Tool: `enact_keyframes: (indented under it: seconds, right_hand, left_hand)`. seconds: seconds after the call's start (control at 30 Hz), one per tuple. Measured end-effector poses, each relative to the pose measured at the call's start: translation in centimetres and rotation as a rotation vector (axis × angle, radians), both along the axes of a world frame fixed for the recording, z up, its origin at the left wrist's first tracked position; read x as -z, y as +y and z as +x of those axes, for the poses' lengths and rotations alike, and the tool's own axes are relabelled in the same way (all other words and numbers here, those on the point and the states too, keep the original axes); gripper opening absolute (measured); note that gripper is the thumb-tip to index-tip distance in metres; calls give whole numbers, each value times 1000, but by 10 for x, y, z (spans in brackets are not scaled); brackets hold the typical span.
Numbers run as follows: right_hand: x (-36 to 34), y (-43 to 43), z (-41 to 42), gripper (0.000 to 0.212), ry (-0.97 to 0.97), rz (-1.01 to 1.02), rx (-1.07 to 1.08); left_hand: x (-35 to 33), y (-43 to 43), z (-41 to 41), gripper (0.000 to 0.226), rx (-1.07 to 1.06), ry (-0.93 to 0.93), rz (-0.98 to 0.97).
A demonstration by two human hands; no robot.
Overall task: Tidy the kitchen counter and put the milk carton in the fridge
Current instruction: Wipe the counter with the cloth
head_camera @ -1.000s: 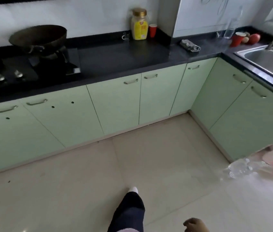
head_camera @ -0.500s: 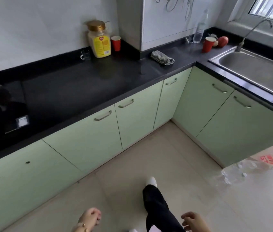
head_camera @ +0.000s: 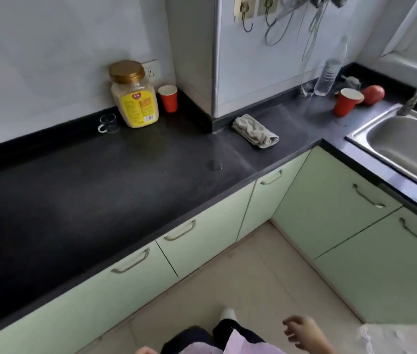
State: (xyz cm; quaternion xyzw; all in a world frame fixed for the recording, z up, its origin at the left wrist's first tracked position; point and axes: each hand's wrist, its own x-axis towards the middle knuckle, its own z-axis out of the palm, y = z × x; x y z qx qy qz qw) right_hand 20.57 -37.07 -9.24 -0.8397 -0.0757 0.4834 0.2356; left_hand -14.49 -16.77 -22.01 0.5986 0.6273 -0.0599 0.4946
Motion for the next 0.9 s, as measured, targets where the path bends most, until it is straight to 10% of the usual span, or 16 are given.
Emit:
enact_keyframes:
  seconds: [0.07,0.43,0.57,0.9]
  right_hand:
    - [-17,43,28,24,-10,41,4]
    - [-123,262,138,24,-370,453,-57]
    - [-151,314,163,25,-664,482,-104]
    - [-129,384,211,51,-815,255,-433]
  left_hand:
    - [-8,10,10,22,-214,46,-17]
    - [-247,179,210,17,241,-337,352]
    - [-241,240,241,42,531,-83,734]
    - [-191,265,235,75,804,249,692]
